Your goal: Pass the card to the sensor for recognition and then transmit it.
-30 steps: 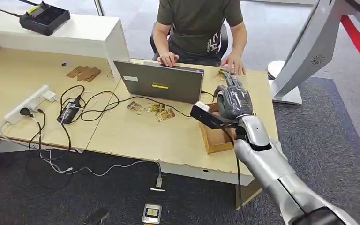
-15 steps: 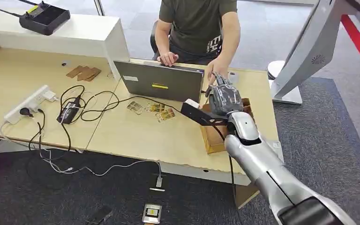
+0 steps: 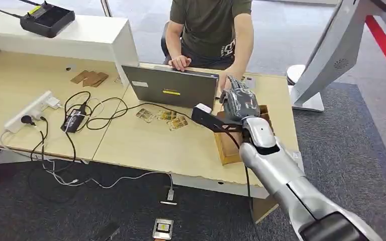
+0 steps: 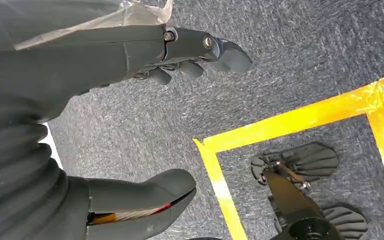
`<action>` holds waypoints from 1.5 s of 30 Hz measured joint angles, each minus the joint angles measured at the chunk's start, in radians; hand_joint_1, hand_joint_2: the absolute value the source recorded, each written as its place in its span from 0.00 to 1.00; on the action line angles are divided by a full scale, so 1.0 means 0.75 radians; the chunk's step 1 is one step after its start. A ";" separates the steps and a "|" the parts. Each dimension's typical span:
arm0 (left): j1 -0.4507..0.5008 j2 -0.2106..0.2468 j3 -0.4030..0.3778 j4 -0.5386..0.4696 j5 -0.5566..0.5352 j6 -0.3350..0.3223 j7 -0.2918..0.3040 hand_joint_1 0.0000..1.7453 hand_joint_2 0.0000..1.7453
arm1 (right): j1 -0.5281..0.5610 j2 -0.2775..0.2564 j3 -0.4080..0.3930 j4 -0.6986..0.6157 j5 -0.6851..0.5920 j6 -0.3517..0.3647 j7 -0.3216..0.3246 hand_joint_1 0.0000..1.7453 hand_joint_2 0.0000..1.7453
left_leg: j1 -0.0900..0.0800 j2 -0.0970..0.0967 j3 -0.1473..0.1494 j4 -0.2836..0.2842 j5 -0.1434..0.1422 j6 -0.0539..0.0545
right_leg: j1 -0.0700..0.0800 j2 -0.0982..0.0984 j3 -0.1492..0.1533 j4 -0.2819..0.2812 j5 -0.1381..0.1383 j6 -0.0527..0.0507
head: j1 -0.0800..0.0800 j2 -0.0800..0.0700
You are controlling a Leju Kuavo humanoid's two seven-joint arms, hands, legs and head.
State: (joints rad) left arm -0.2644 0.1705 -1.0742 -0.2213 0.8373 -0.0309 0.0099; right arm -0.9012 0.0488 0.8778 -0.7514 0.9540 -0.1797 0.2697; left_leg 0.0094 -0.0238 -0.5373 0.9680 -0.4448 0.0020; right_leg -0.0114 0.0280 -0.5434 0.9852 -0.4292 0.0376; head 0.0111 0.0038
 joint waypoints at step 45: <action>0.187 0.016 0.086 0.006 0.194 0.236 -0.177 0.00 1.00 | 1.067 -0.434 -1.338 0.398 -2.535 0.006 -0.494 0.00 1.00 | 0.003 -0.003 0.005 -0.004 -0.012 -0.001 | 0.003 0.000 0.006 -0.006 -0.010 -0.002 | 0.000 0.000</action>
State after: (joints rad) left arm -0.1241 0.1823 -1.0098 -0.2171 0.9827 0.1457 -0.1228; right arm -0.1009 -0.2768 -0.1256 -0.4531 -0.9475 -0.1753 -0.1005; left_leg 0.0116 -0.0259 -0.5333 0.9650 -0.4539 0.0010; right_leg -0.0090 0.0277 -0.5390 0.9805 -0.4368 0.0357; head 0.0111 0.0038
